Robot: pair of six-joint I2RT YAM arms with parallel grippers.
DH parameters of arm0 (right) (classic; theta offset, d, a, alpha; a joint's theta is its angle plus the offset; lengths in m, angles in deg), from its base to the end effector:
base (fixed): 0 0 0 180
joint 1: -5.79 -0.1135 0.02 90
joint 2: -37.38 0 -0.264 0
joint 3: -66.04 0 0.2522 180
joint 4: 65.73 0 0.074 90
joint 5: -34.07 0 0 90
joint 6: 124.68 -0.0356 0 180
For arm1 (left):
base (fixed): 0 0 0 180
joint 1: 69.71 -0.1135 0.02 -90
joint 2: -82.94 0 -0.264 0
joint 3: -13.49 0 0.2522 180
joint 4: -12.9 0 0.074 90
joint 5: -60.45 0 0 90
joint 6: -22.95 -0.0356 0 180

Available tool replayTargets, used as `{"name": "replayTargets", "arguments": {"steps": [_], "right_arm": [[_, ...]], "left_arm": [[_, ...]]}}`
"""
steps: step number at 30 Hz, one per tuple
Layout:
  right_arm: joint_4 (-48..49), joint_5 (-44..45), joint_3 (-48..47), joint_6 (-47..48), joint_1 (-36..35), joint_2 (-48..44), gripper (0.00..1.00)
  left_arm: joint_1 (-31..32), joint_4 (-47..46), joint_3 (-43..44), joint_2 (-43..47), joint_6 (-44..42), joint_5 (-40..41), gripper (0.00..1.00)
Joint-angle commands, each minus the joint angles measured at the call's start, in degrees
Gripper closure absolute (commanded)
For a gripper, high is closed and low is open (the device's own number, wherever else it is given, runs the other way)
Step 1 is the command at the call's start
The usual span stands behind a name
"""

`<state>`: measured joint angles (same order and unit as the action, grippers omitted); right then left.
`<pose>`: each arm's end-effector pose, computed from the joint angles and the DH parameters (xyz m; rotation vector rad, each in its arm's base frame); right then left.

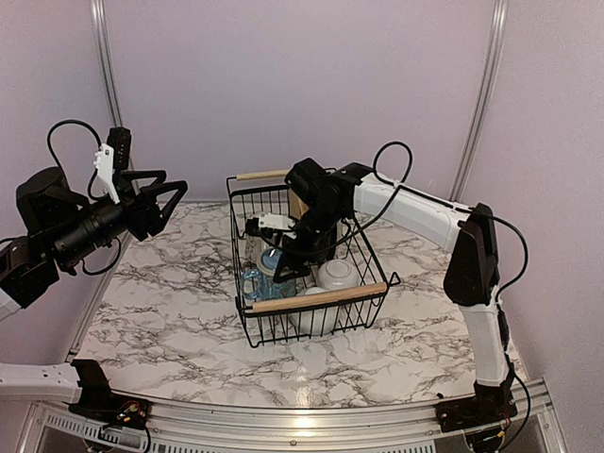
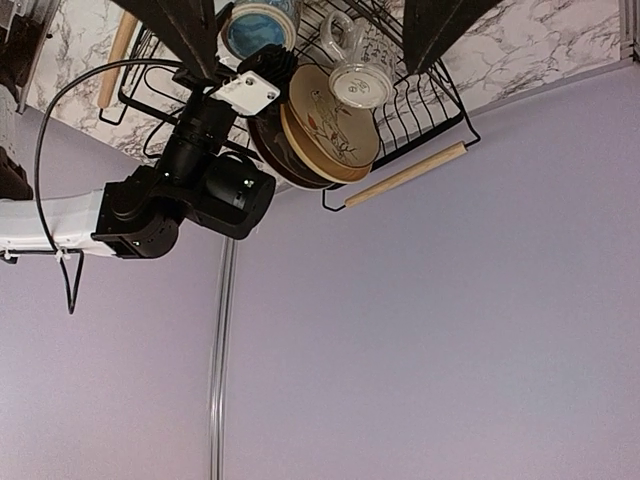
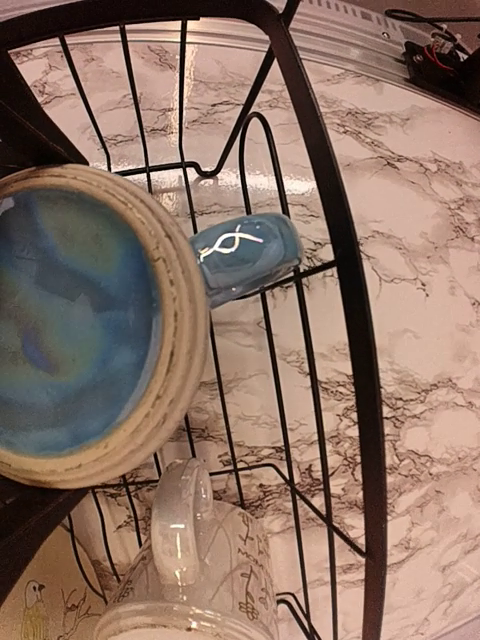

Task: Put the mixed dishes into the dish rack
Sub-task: Turn the cup upside down over the dish rack.

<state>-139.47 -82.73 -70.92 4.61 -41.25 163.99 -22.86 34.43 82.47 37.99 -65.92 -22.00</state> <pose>0.3105 0.3570 0.2762 -1.9107 1.8202 0.6684 0.1215 -0.1228 0.4075 0.5040 1.4706 -0.5652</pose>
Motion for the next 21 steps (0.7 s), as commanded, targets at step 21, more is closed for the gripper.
{"name": "replayTargets", "arguments": {"steps": [21], "right_arm": [[-3.5,-7.3,-5.9,12.5,-1.0,5.8,0.49]], "left_arm": [[0.1,1.0,-0.3,-3.3,-0.1,-0.4,0.34]]}}
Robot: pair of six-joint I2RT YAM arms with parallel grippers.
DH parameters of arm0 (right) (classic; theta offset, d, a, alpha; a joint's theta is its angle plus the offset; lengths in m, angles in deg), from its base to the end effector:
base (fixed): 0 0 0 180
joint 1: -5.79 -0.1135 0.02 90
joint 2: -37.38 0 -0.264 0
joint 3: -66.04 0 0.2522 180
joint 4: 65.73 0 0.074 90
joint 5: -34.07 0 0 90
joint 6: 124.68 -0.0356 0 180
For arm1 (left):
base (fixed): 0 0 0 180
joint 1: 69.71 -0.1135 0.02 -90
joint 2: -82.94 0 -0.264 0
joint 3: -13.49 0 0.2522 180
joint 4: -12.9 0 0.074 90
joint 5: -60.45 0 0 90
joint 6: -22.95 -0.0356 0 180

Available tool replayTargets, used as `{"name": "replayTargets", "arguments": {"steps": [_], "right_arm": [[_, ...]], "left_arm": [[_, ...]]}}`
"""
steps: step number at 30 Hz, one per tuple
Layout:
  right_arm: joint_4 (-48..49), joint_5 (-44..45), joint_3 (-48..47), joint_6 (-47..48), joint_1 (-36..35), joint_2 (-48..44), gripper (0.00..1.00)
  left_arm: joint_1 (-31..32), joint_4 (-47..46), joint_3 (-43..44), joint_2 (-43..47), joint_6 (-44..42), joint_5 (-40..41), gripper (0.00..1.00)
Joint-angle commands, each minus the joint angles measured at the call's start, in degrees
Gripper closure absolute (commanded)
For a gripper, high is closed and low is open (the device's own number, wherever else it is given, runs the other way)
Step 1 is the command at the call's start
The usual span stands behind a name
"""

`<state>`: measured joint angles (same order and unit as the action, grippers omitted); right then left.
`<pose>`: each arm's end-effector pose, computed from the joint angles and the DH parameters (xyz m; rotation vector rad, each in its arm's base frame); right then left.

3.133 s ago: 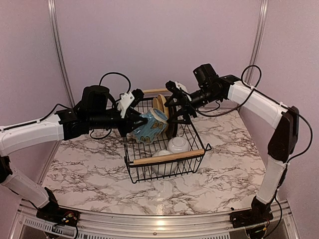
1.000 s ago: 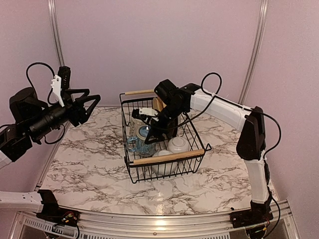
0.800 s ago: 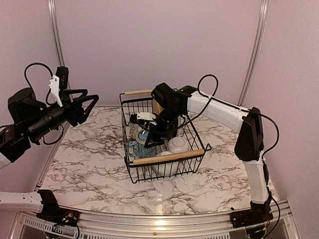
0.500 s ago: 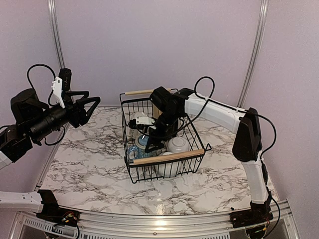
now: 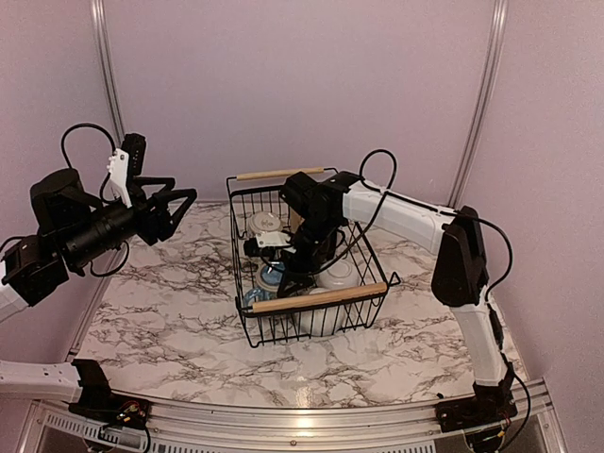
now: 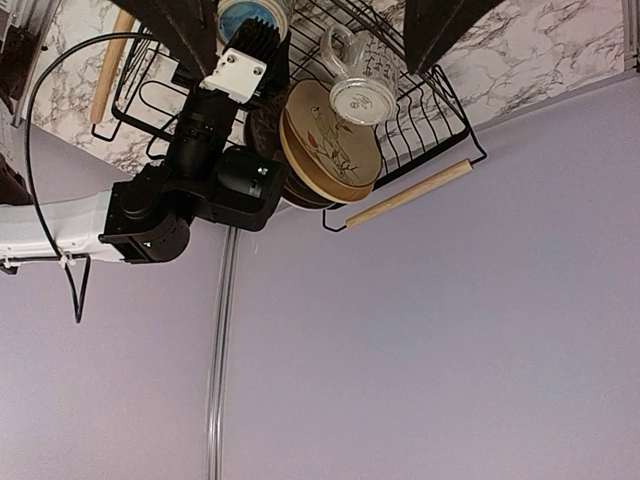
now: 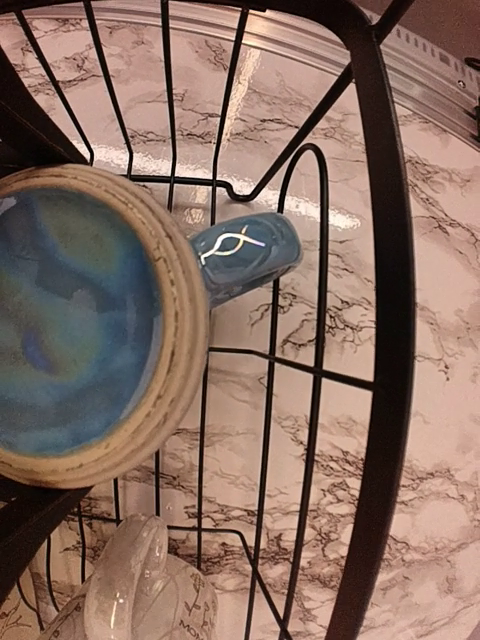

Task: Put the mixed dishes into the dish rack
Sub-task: Turn the cup upside down over the dish rack.

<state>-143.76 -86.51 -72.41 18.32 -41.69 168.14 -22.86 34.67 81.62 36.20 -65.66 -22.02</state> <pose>0.3094 0.3642 0.2487 -2.1495 1.6226 0.7121 0.1287 -0.1305 0.3970 0.5222 1.5174 -0.5539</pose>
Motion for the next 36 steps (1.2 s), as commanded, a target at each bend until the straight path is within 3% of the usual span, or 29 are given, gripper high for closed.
{"name": "replayTargets", "arguments": {"steps": [1,6,19,26,30,33,36], "right_arm": [[0.8,-3.4,-5.2,-1.9,-0.6,2.2,0.45],[0.0,-2.9,-7.6,-3.0,-0.5,1.2,0.22],[-1.2,0.6,-6.5,-3.4,0.9,-3.2,0.01],[-0.9,-4.6,-9.4,-7.2,2.8,-5.9,0.01],[11.1,1.5,-6.1,-21.9,2.8,-7.7,0.02],[21.5,6.4,-0.1,-37.2,2.5,-8.5,0.22],[24.7,10.7,2.3,-44.7,1.4,-7.9,0.35]], "left_arm": [[0.1,0.9,0.7,-1.8,-0.5,-0.4,0.34],[0.1,1.2,1.6,-2.7,-0.9,-1.2,0.33],[0.1,1.9,1.8,-3.2,-0.9,-1.8,0.33],[0.1,1.8,2.0,-3.7,-0.8,-2.1,0.32],[0.1,1.2,2.2,-4.3,0.0,-1.7,0.32],[0.1,1.2,2.4,-4.9,0.7,-0.4,0.32],[0.1,1.2,2.3,-5.0,1.1,0.6,0.32]]}}
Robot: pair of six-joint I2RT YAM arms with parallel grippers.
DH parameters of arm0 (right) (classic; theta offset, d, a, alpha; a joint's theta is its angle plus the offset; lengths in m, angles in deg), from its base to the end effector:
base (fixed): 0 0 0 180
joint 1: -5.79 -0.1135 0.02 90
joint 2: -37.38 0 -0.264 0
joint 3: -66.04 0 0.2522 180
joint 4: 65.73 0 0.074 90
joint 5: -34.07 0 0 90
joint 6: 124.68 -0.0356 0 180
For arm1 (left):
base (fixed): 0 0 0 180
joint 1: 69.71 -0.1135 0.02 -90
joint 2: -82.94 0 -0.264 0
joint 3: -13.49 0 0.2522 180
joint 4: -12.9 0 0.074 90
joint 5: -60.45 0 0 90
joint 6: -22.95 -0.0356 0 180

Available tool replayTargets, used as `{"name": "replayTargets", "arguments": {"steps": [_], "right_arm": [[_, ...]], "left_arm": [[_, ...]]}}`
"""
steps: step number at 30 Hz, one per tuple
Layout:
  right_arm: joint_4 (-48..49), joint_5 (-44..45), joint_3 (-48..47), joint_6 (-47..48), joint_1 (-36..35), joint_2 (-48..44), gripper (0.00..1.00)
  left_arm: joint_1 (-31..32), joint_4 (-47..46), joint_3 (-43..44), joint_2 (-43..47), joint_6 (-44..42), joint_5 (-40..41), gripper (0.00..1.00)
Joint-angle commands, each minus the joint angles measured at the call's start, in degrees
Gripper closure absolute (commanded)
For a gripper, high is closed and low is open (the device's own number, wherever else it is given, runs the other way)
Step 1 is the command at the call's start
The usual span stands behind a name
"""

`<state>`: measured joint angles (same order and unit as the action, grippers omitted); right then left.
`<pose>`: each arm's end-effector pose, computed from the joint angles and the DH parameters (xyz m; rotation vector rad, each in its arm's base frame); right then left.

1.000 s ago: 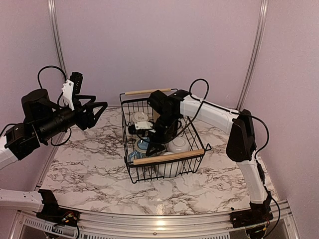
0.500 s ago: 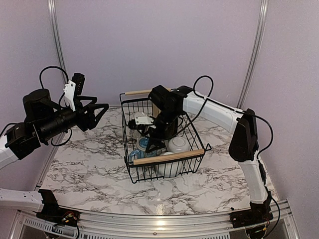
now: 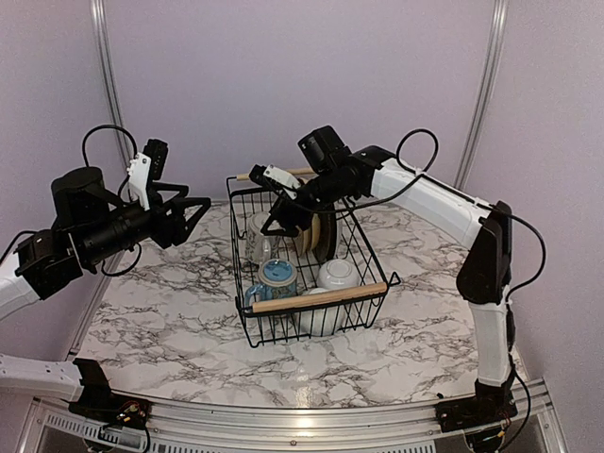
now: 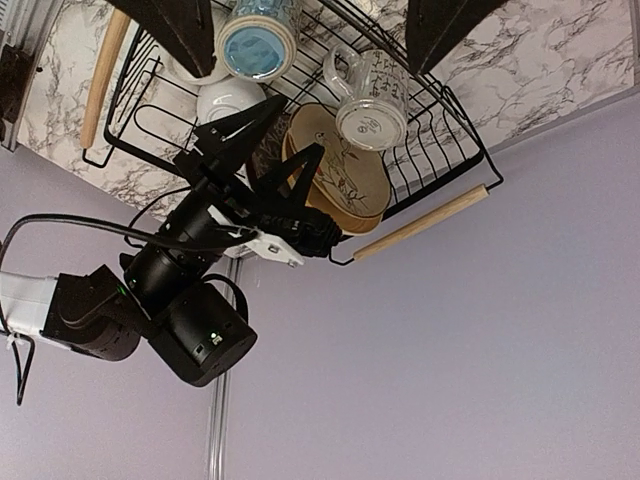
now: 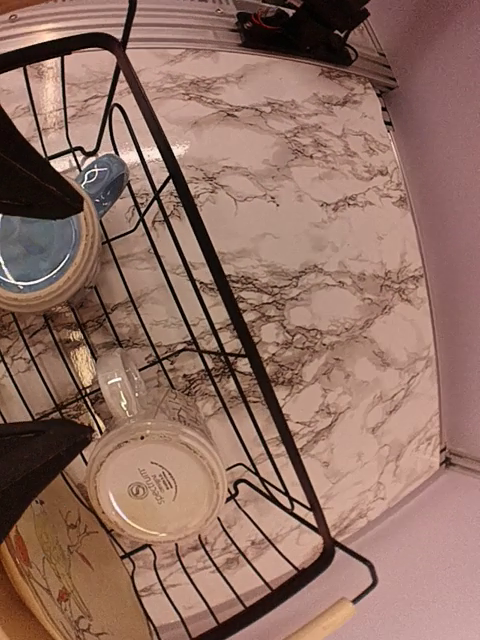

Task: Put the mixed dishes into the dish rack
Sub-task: Turn the cup upside down over the dish rack, then move the cup to the dish rack.

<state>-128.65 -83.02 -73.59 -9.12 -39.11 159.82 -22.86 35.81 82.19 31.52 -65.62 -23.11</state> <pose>0.3260 0.3477 0.3352 -1.5513 1.7955 0.7222 0.1431 -0.1469 0.3841 0.5747 1.5970 -0.5412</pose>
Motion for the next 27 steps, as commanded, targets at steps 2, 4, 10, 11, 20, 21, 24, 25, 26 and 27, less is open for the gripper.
{"name": "replayTargets", "arguments": {"steps": [2,4,10,11,20,21,24,25,26,27], "right_arm": [[10.7,10.3,3.7,-21.6,-1.9,1.2,0.44],[11.7,12.8,3.6,-25.9,-2.2,2.1,0.52],[12.2,21.9,3.1,-35.5,-3.4,4.1,0.51],[12.1,22.7,3.0,-36.0,-3.5,4.7,0.51],[11.0,25.3,2.5,-39.4,-4.3,9.2,0.58],[10.8,26.1,1.9,-39.7,-4.5,9.9,0.60],[10.6,26.7,0.7,-41.3,-4.8,11.4,0.63],[10.7,26.7,0.3,-41.7,-4.8,12.0,0.63],[10.7,26.8,-0.2,-42.0,-4.9,12.5,0.64],[10.7,28.5,-0.8,-42.3,-5.1,12.9,0.65]], "left_arm": [[0.1,0.0,1.4,0.0,1.3,2.1,0.33],[0.1,-0.2,1.2,0.3,1.6,2.6,0.32],[0.1,0.7,0.9,0.6,1.9,3.3,0.32],[0.0,0.9,0.9,0.7,1.9,3.5,0.33],[0.0,0.5,-2.0,4.0,3.0,5.0,0.32],[0.0,0.5,-2.3,4.2,3.1,5.2,0.32],[0.1,1.4,-2.2,4.3,3.0,5.8,0.32],[0.1,1.6,-2.0,4.3,2.9,5.8,0.32],[0.1,1.7,-2.0,4.3,2.9,5.9,0.32],[0.1,1.7,-2.0,4.4,2.8,5.8,0.32]]}}
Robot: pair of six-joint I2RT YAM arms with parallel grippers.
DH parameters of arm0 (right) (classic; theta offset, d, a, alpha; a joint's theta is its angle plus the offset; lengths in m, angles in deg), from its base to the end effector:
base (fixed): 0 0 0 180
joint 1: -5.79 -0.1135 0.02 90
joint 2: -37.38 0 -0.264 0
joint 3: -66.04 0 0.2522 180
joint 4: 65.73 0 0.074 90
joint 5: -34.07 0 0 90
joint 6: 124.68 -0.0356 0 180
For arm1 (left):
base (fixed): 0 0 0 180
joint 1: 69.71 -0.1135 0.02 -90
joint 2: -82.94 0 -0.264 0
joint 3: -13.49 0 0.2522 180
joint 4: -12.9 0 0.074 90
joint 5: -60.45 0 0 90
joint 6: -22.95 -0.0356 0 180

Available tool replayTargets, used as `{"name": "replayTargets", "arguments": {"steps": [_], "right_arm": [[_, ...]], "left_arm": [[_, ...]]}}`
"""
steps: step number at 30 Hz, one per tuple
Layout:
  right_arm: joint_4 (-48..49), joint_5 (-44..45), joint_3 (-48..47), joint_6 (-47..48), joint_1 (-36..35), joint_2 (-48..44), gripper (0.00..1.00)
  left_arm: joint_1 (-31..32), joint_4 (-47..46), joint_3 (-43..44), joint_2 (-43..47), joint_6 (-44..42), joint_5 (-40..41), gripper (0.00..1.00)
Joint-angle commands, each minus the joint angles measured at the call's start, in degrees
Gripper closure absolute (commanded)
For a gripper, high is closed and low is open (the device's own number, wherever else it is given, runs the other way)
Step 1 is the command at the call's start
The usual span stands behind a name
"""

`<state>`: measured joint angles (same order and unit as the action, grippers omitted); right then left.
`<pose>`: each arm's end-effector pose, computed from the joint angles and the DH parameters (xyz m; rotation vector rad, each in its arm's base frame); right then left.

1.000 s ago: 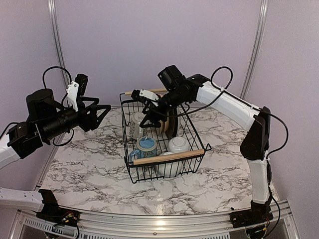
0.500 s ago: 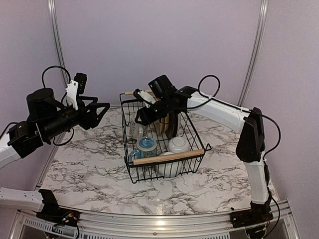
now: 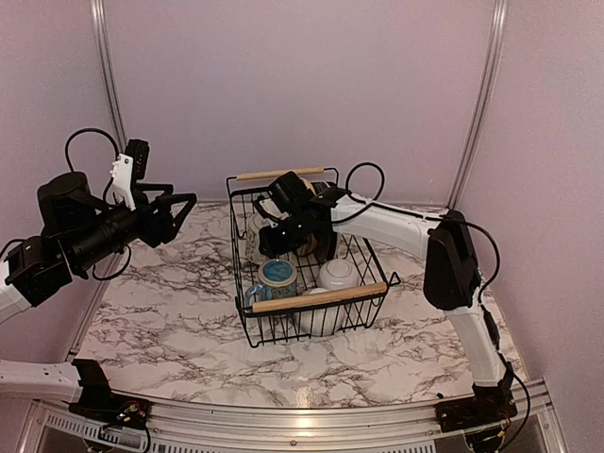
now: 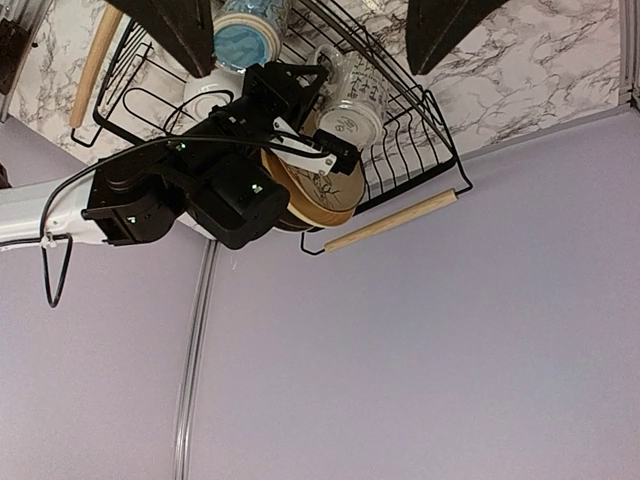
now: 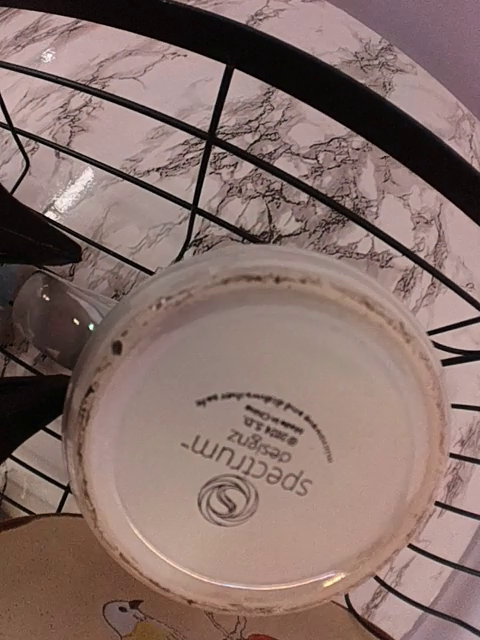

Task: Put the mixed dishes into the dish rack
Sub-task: Move the cup to the dish rack.

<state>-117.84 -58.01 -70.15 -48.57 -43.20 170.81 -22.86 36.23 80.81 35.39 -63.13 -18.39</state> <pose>0.3434 0.3968 0.2342 -0.7713 2.3829 0.5227 0.1335 -0.1323 0.3868 0.4629 1.5912 -0.5192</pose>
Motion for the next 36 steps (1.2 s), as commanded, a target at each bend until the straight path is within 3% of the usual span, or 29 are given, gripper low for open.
{"name": "replayTargets", "arguments": {"steps": [1,7,14,27,36], "right_arm": [[-0.2,4.5,-4.7,-3.0,-1.1,2.5,0.67],[-0.2,8.9,-6.9,-3.4,-1.1,4.2,0.86],[0.4,10.3,-6.3,-0.9,-1.1,1.8,1.00],[4.2,4.8,5.2,3.8,-1.1,-8.2,1.00],[5.3,-2.5,9.0,8.4,-1.1,-10.2,1.00]], "left_arm": [[0.0,1.3,-0.7,0.6,0.4,1.1,0.32],[0.0,1.5,-1.2,0.6,1.0,0.9,0.32],[0.1,1.2,-2.0,0.6,1.4,0.7,0.32],[0.0,0.1,-3.2,0.6,1.7,-0.1,0.32],[0.1,-0.5,-3.7,0.7,2.4,-0.7,0.32]]}}
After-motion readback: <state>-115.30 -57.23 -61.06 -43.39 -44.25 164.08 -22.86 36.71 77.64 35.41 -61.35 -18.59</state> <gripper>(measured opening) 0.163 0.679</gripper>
